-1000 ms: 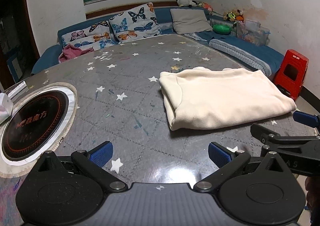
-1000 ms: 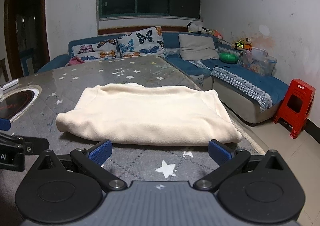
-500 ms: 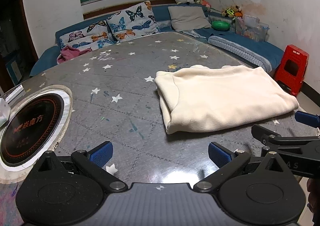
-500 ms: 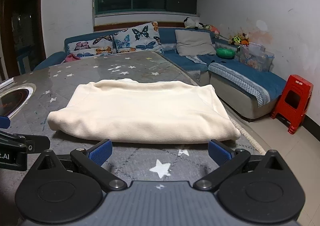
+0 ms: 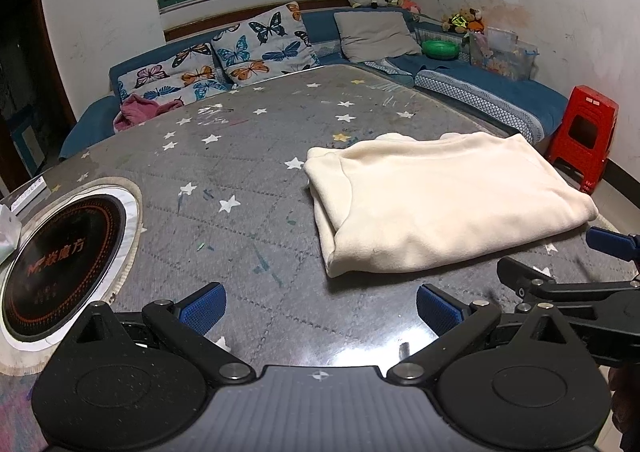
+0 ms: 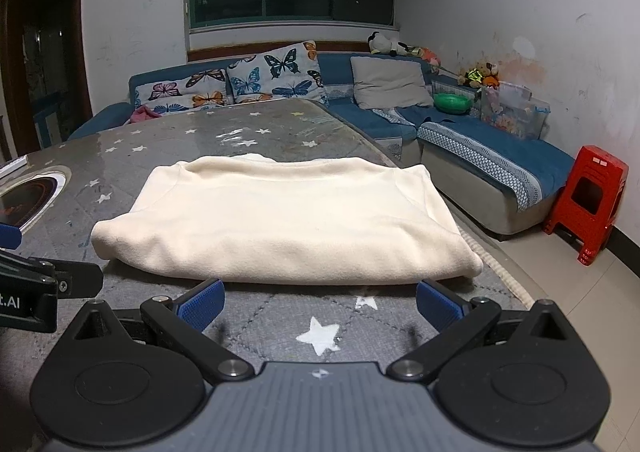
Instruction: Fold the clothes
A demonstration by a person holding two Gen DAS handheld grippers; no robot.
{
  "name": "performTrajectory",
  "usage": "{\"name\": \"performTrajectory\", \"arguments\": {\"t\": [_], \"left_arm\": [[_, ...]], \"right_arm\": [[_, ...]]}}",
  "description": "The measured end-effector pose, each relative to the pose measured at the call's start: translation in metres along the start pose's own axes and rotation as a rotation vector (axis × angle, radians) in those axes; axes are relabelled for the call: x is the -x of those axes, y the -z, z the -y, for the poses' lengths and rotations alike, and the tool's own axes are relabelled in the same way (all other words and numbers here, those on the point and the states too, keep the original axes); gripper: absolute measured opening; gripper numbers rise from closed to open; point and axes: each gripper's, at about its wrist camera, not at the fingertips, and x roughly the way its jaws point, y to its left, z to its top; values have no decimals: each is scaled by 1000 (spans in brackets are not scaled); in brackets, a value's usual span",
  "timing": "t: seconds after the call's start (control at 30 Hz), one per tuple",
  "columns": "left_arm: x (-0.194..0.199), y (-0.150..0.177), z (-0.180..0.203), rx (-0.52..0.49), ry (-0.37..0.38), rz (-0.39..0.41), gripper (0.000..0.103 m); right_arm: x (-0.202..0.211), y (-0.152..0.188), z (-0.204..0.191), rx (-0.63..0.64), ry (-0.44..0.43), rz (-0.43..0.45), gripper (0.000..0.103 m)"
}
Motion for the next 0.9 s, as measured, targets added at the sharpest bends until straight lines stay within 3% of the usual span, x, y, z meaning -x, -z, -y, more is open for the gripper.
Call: {"name": "performTrajectory", "arguments": {"t": [0.9], "left_arm": [[-6, -7, -2, 11, -2, -8, 103]], "right_arm": [[-9, -4, -6, 19, -16, -8, 103]]}}
